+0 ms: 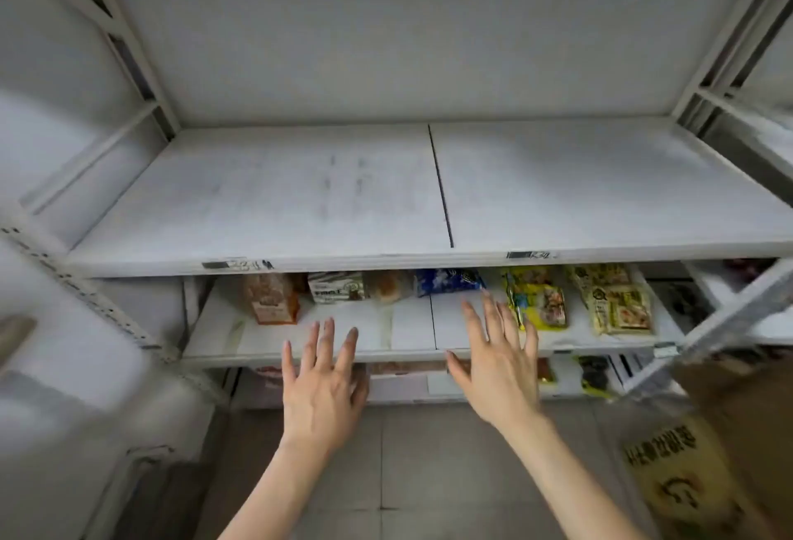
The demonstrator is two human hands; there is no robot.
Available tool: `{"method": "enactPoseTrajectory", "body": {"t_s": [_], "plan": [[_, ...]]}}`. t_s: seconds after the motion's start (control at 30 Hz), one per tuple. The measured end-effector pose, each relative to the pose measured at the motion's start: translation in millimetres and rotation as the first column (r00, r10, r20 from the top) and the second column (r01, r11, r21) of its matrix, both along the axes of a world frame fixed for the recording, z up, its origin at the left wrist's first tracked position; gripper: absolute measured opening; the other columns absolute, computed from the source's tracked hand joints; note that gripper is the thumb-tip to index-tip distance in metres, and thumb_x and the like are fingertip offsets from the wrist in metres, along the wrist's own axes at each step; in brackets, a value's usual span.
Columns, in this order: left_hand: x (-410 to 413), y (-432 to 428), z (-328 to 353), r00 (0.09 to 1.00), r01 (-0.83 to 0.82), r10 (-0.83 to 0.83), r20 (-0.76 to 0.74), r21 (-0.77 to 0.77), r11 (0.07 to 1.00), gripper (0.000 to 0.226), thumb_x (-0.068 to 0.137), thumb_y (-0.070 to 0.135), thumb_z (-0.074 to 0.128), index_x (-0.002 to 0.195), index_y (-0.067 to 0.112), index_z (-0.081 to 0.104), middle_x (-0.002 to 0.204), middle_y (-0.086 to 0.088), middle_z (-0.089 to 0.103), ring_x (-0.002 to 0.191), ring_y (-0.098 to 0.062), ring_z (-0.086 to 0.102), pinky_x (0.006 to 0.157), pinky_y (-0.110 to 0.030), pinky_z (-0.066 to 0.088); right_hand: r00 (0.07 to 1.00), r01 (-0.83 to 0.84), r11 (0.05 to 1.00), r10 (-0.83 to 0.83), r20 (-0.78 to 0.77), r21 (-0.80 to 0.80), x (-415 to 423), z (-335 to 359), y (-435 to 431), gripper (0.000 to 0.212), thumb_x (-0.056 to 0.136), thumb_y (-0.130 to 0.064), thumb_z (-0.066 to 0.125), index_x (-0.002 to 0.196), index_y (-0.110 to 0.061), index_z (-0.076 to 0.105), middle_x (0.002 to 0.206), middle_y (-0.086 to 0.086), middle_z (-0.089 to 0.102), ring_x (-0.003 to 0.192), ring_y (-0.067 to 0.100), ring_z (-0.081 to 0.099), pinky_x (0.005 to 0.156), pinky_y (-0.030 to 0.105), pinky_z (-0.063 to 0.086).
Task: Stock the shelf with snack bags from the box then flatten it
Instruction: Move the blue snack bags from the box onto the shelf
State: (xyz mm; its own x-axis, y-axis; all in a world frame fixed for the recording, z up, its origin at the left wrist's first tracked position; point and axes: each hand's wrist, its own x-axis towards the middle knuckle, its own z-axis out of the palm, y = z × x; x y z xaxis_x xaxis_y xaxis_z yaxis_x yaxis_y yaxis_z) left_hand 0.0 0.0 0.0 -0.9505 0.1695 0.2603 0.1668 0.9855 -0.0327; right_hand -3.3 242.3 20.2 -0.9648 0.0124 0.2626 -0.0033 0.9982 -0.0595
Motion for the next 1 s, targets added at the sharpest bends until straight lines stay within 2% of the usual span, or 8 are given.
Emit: {"method": "enactPoseTrajectory", "body": {"t_s": [0.2, 0.33, 0.43, 0.53, 0.6, 0.73, 0.83, 1.0], "plan": [[7.7, 1.4, -8.6, 0.993, 0.112, -0.110, 0.051, -0.038, 0.993, 0.061, 0.088, 0.049, 0.054, 0.140, 0.018, 0.052, 0.147, -0.018, 0.046, 0.138, -0.038, 0.041, 0.109, -0.065, 0.029, 0.990, 0.117, 0.993, -0.119, 0.075, 0.028, 34.1, -19.2, -11.5, 0.076, 0.087, -0.063, 0.033, 0.147, -0.017, 0.042, 0.152, 0.014, 0.042, 0.139, 0.031, 0.041, 0.109, 0.053, 0.017], [9.8, 0.8, -15.6, 0.961, 0.276, -0.273, 0.051, -0.070, 0.959, 0.060, 0.089, 0.050, 0.040, 0.135, 0.016, 0.057, 0.143, -0.019, 0.051, 0.135, -0.039, 0.044, 0.106, -0.065, 0.031, 0.963, 0.240, 0.971, -0.240, 0.122, 0.009, 68.0, -34.4, -17.8, 0.078, 0.087, -0.062, 0.035, 0.149, -0.014, 0.039, 0.154, 0.012, 0.039, 0.142, 0.027, 0.038, 0.110, 0.053, 0.018], [12.3, 7.1, -22.2, 0.920, 0.389, -0.383, 0.082, -0.080, 0.918, 0.060, 0.085, 0.048, 0.062, 0.135, 0.016, 0.057, 0.146, -0.019, 0.048, 0.139, -0.038, 0.039, 0.108, -0.065, 0.028, 0.921, 0.366, 0.931, -0.361, 0.147, -0.009, 95.8, -40.4, -24.4, 0.080, 0.086, -0.063, 0.033, 0.148, -0.013, 0.041, 0.153, 0.012, 0.040, 0.142, 0.028, 0.038, 0.111, 0.052, 0.014], [26.6, 19.7, -25.9, 0.867, 0.495, -0.484, 0.123, -0.084, 0.865, 0.062, 0.080, 0.045, 0.070, 0.132, 0.013, 0.058, 0.146, -0.020, 0.047, 0.139, -0.039, 0.039, 0.108, -0.065, 0.029, 0.872, 0.468, 0.884, -0.458, 0.173, -0.016, 128.9, -44.7, -25.9, 0.081, 0.087, -0.064, 0.033, 0.150, -0.013, 0.037, 0.155, 0.012, 0.037, 0.143, 0.028, 0.035, 0.113, 0.053, 0.017], [39.8, 33.9, -24.8, 0.826, 0.559, -0.545, 0.144, -0.080, 0.825, 0.062, 0.081, 0.046, 0.069, 0.132, 0.013, 0.058, 0.147, -0.020, 0.046, 0.139, -0.039, 0.038, 0.109, -0.065, 0.028, 0.828, 0.543, 0.839, -0.530, 0.182, -0.030, 155.8, -45.5, -24.1, 0.081, 0.087, -0.064, 0.035, 0.150, -0.014, 0.037, 0.155, 0.011, 0.037, 0.144, 0.028, 0.034, 0.112, 0.056, 0.024], [71.1, 72.6, -27.7, 0.738, 0.666, -0.644, 0.201, -0.062, 0.744, 0.066, 0.091, 0.052, 0.050, 0.147, 0.018, 0.041, 0.157, -0.017, 0.029, 0.148, -0.035, 0.020, 0.117, -0.061, 0.014, 0.721, 0.683, 0.729, -0.661, 0.209, -0.051, 208.5, -47.3, -16.7, 0.081, 0.084, -0.063, 0.046, 0.149, -0.014, 0.039, 0.153, 0.012, 0.040, 0.141, 0.029, 0.039, 0.109, 0.056, 0.033], [100.4, 106.7, -36.5, 0.642, 0.761, -0.741, 0.199, -0.048, 0.647, 0.066, 0.088, 0.052, 0.057, 0.143, 0.017, 0.047, 0.154, -0.018, 0.035, 0.146, -0.036, 0.027, 0.115, -0.061, 0.019, 0.617, 0.780, 0.625, -0.754, 0.227, -0.044, 250.3, -54.0, -11.7, 0.083, 0.084, -0.063, 0.053, 0.149, -0.014, 0.040, 0.152, 0.013, 0.041, 0.140, 0.031, 0.040, 0.108, 0.057, 0.035], [157.4, 149.2, -52.4, 0.416, 0.906, -0.887, 0.200, -0.001, 0.424, 0.065, 0.080, 0.047, 0.067, 0.136, 0.016, 0.056, 0.146, -0.018, 0.048, 0.137, -0.036, 0.043, 0.110, -0.057, 0.020, 0.395, 0.916, 0.397, -0.863, 0.316, -0.060, 325.5, -71.3, -19.2, 0.081, 0.086, -0.066, 0.033, 0.150, -0.015, 0.038, 0.155, 0.011, 0.038, 0.141, 0.031, 0.038, 0.109, 0.057, 0.032]]}}
